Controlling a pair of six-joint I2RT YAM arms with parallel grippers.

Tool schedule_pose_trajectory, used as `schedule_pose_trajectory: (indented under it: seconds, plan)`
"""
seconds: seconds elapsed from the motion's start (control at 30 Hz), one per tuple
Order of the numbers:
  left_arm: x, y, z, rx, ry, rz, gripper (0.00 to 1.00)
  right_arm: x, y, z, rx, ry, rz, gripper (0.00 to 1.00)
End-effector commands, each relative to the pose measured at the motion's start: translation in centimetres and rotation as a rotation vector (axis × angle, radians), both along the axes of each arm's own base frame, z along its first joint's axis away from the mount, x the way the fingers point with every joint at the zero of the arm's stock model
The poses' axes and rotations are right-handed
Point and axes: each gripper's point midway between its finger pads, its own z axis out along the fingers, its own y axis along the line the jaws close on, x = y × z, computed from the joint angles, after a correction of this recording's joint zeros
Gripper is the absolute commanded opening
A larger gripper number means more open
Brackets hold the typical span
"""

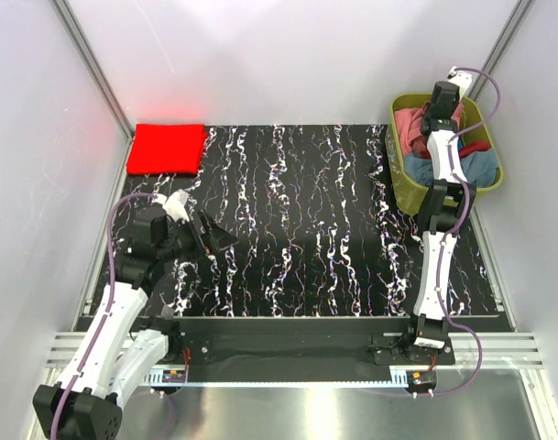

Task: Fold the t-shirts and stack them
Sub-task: Grab the tshirt from the pile, then move the tshirt to the center of the board

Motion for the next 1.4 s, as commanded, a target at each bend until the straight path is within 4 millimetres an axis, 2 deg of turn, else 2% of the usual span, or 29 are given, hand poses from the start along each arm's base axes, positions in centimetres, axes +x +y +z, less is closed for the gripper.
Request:
schedule_pose_trajectory:
  seconds: [0.0,0.03,0.1,0.13,0.2,0.23,0.27,0.3,0.37,0.4,0.57,0.6,0.67,0.7,0.77,0.8,0.87,0.9,0.93,0.97,1.03,1.07,1.13,1.17,1.2,1.23,1.27,1.33,1.37]
  plan:
    - [0.8,0.1,2.8,0.017,-0.084,-0.013,0.95,-0.5,-1.8,5.7,-0.031,-0.114,-0.077,0.11]
    - [0.8,0.1,3.1,0.015,-0.087,-0.015,0.94,-1.2,-2.0,8.4,-0.034,-0.154,-0.098,0.02]
    - [0.8,0.0,3.4,0.005,-0.080,-0.012,0.93,-2.1,-1.8,11.8,-0.025,-0.208,-0.113,0.00]
    - [0.8,0.0,3.7,0.002,-0.085,-0.012,0.93,-3.3,-1.7,15.8,-0.028,-0.268,-0.121,0.00]
    - [0.8,-0.1,4.4,0.000,-0.092,-0.014,0.93,-4.8,-1.4,20.7,-0.019,-0.354,-0.123,0.00]
    - [0.8,-0.1,5.2,-0.001,-0.101,-0.013,0.93,-6.3,-0.8,24.9,-0.020,-0.424,-0.110,0.00]
    - [0.7,-0.1,5.7,-0.003,-0.110,-0.014,0.95,-7.2,-0.7,27.2,-0.011,-0.473,-0.109,0.00]
    - [0.6,-0.1,6.2,-0.003,-0.118,-0.013,0.97,-9.3,-0.1,31.9,-0.008,-0.563,-0.099,0.00]
    - [0.4,-0.1,7.6,-0.011,-0.142,-0.010,0.99,-11.3,1.2,36.3,0.050,-0.675,-0.054,0.00]
    - [0.2,-0.1,8.1,-0.022,-0.145,-0.009,0.99,-13.8,2.0,40.1,0.075,-0.758,-0.031,0.00]
    - [-0.6,-0.2,9.4,-0.068,-0.151,0.015,0.99,-19.3,8.8,49.2,0.287,-0.995,0.257,0.00]
    - [-0.7,-0.2,9.6,-0.083,-0.146,0.023,0.99,-21.8,10.1,51.9,0.289,-1.054,0.302,0.00]
    - [-1.1,-0.1,10.0,-0.094,-0.153,0.033,0.99,-24.1,13.5,54.5,0.361,-1.118,0.429,0.00]
    - [-1.2,-0.1,10.3,-0.097,-0.163,0.033,0.99,-26.5,15.1,56.6,0.376,-1.169,0.498,0.00]
    - [-1.5,0.1,11.0,-0.106,-0.184,0.045,0.99,-28.4,18.3,57.9,0.446,-1.186,0.609,0.00]
    - [-1.5,0.1,11.6,-0.110,-0.199,0.050,0.99,-30.0,21.2,58.5,0.496,-1.181,0.693,0.00]
    - [-1.7,0.3,12.0,-0.113,-0.203,0.061,0.99,-29.7,24.8,57.0,0.607,-1.093,0.807,0.00]
    - [-1.8,0.3,12.4,-0.118,-0.211,0.062,0.99,-31.5,28.3,57.0,0.651,-1.047,0.930,0.00]
    - [-1.9,0.3,12.5,-0.120,-0.207,0.067,0.99,-31.9,30.3,56.3,0.688,-1.003,0.984,0.00]
    - [-2.0,0.4,12.8,-0.124,-0.208,0.072,0.99,-31.2,32.8,54.3,0.729,-0.919,1.028,0.00]
    - [-2.2,0.7,13.4,-0.120,-0.219,0.092,0.98,-33.9,38.9,52.3,0.780,-0.785,1.201,0.00]
    - [-2.3,1.0,13.8,-0.111,-0.233,0.107,0.98,-32.9,41.2,48.9,0.790,-0.671,1.220,0.00]
    - [-2.6,2.4,14.7,-0.071,-0.261,0.177,0.98,-35.5,45.2,44.8,0.842,-0.487,1.298,0.00]
    - [-2.9,3.0,14.9,-0.043,-0.278,0.196,0.98,-34.4,47.4,38.3,0.876,-0.312,1.272,0.00]
    - [-3.3,3.6,16.0,-0.028,-0.307,0.221,0.98,-36.4,48.2,37.1,0.884,-0.276,1.299,0.02]
    - [-3.7,4.8,15.7,0.012,-0.298,0.275,0.98,-37.2,49.2,34.3,0.898,-0.200,1.299,0.03]
    - [-4.0,5.3,15.7,0.042,-0.311,0.289,0.98,-38.3,51.6,27.7,0.945,-0.017,1.282,0.06]
    - [-4.6,6.5,15.8,0.083,-0.315,0.338,0.98,-41.1,53.4,22.9,0.998,0.150,1.326,0.21]
    - [-4.7,6.7,15.4,0.098,-0.308,0.342,0.98,-42.8,54.3,18.0,1.006,0.293,1.320,0.30]
